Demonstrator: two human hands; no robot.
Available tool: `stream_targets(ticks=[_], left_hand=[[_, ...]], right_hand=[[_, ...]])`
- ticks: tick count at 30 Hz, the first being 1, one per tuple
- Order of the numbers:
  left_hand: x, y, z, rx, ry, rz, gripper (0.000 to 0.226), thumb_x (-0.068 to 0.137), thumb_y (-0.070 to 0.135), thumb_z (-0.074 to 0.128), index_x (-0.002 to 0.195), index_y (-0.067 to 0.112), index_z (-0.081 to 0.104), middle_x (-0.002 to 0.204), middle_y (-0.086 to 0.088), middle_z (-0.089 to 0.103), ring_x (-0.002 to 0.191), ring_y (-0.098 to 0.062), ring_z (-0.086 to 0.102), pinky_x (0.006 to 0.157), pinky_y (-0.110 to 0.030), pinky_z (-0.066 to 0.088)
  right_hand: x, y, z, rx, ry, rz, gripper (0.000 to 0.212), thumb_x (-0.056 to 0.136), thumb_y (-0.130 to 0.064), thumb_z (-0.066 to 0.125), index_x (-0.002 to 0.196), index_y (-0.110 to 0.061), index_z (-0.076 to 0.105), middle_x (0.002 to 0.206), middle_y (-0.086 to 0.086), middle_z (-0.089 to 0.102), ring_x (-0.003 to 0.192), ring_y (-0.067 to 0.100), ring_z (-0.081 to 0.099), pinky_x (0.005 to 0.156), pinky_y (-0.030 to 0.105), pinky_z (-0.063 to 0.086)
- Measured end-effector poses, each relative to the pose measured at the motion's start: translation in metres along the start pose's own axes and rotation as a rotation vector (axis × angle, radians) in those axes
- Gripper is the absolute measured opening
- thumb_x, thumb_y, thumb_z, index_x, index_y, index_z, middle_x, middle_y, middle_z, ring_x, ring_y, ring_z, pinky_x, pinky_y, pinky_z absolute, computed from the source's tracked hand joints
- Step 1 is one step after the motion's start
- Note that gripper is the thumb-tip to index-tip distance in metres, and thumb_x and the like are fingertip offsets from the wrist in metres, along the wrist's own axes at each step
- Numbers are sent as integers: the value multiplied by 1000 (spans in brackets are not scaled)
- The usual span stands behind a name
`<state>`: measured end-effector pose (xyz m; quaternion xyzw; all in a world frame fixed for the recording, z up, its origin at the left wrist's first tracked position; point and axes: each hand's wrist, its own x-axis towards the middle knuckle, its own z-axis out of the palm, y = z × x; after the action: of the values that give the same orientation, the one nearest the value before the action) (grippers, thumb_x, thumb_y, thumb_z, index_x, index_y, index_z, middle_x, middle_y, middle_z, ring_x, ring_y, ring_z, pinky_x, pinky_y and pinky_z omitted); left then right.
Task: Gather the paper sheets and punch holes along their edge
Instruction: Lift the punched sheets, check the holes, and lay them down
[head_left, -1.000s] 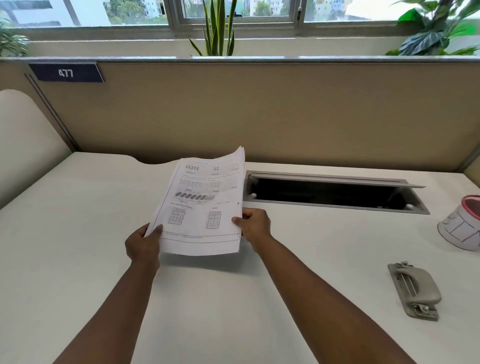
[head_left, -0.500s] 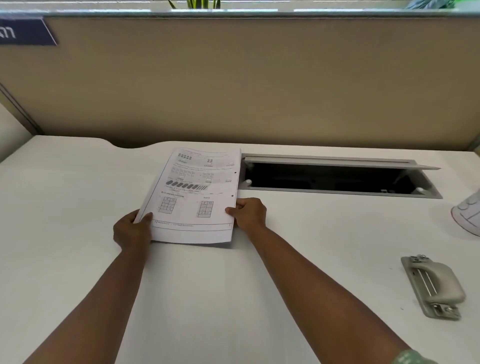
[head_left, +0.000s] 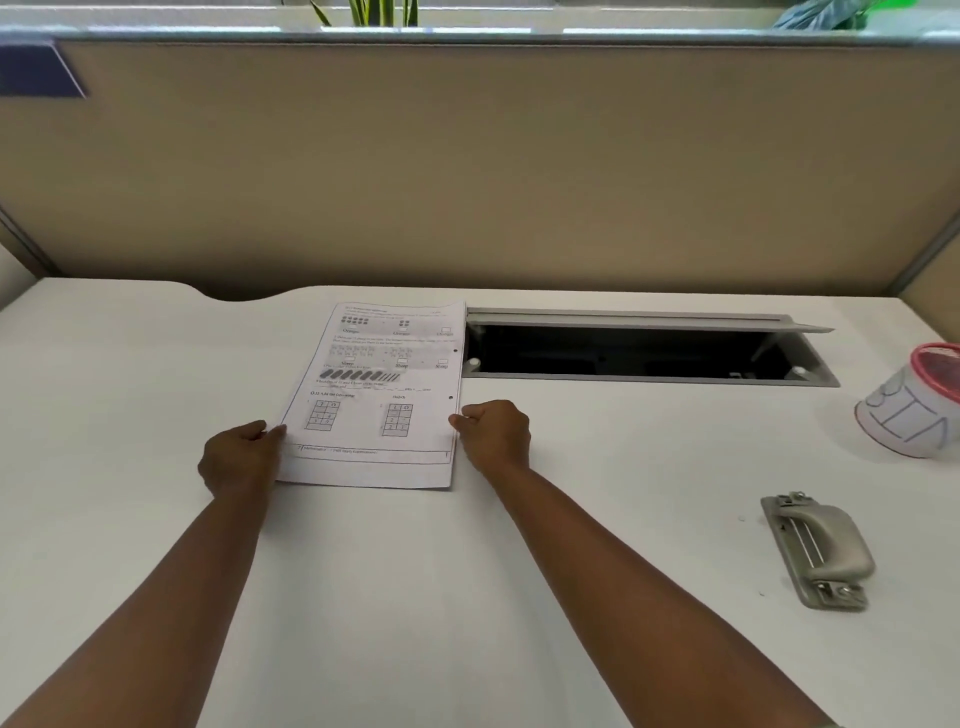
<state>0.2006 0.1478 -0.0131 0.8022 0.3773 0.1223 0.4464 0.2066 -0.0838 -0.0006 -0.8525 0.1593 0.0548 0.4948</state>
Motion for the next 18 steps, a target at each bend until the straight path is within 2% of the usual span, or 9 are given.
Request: stream_targets(ticks=[2,6,11,15,18], left_hand=[[-1,2,-3,43,-11,3,41,84,21,65,121,3,62,128,-15,62,123,-32,53,107,-36,38],[-15,10,-7,94,32,54,43,88,20,59,127,4,57,131,-15,59,125,-34,50,106,-40,36],[-58,22,1,-87,65,150,38,90,11,52,127,1,57,126,-19,62,119,-34,55,105,-34,36],[-105,29,18,-274,-41,141,32,90,11,52,120,7,63,122,-14,66,116,-27,59,100,-25,37],[-148,29,34,-299,-167,213,31,89,6,51,117,9,64,113,-12,70,111,-23,62,98,-26,39]], right_hand=[[-6,3,-7,16,-2,-1,32,87,-22,61,115,-6,65,123,10,65,119,26,56,100,31,44],[-24,12,-27,81,19,-24,26,86,-10,59,110,-5,68,115,13,69,107,30,63,97,39,49],[-47,37,-60,39,130,-114,22,87,-3,54,98,-7,72,103,10,73,95,22,67,85,25,50],[-56,60,-94,-75,237,-151,22,88,-4,54,99,-9,73,106,5,73,99,18,67,83,19,47],[-60,80,-124,-187,308,-160,24,89,-4,52,101,-8,72,110,6,72,104,20,65,87,21,46]])
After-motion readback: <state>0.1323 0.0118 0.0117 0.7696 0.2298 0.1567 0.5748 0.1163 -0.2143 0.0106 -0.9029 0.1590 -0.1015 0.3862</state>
